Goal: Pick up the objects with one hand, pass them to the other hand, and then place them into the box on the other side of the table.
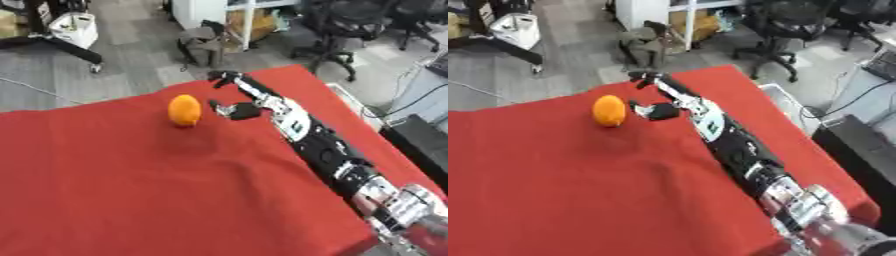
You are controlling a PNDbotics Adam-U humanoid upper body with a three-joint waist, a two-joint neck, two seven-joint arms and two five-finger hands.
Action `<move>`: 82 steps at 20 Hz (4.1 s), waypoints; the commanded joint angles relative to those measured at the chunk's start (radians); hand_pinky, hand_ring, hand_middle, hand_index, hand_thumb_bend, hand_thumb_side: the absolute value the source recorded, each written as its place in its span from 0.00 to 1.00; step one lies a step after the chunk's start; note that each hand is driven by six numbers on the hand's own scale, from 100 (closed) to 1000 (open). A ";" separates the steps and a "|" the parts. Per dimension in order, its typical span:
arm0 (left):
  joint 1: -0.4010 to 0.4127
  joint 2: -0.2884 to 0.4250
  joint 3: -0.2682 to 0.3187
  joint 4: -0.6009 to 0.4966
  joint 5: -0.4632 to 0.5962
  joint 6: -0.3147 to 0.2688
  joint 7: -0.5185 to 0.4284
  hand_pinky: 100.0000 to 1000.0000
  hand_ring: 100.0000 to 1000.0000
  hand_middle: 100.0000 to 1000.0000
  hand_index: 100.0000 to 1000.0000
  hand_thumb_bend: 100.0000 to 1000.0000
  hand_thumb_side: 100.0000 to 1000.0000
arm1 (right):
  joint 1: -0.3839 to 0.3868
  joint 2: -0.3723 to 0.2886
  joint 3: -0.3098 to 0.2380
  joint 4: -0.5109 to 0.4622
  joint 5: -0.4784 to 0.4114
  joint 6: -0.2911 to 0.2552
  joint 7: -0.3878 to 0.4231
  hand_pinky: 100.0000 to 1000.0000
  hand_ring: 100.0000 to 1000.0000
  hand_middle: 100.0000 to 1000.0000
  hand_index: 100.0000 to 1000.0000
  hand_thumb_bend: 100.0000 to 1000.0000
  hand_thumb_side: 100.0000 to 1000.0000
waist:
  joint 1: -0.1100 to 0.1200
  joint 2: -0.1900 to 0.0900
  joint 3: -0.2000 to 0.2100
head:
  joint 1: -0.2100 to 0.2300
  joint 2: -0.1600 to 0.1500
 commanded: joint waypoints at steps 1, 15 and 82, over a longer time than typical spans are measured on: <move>-0.030 -0.017 -0.010 -0.017 -0.020 -0.018 -0.037 0.89 0.75 0.75 0.59 0.23 0.50 | -0.030 -0.024 -0.013 0.028 0.079 0.009 -0.051 1.00 0.80 0.86 0.95 0.12 0.41 | -0.005 -0.007 0.018 | -0.032 -0.032; -0.033 -0.049 -0.046 -0.017 -0.040 -0.023 -0.040 0.89 0.74 0.74 0.57 0.20 0.56 | -0.041 0.030 0.000 0.070 0.278 0.036 -0.130 0.94 0.69 0.56 0.73 0.01 0.12 | -0.038 0.020 0.067 | -0.069 -0.044; 0.195 -0.091 -0.244 -0.013 -0.158 0.377 0.197 1.00 0.94 1.00 0.71 0.37 0.59 | 0.103 0.433 0.327 -0.874 -0.376 0.188 0.104 0.90 0.46 0.15 0.33 0.00 0.01 | -0.023 -0.053 -0.172 | 0.510 0.108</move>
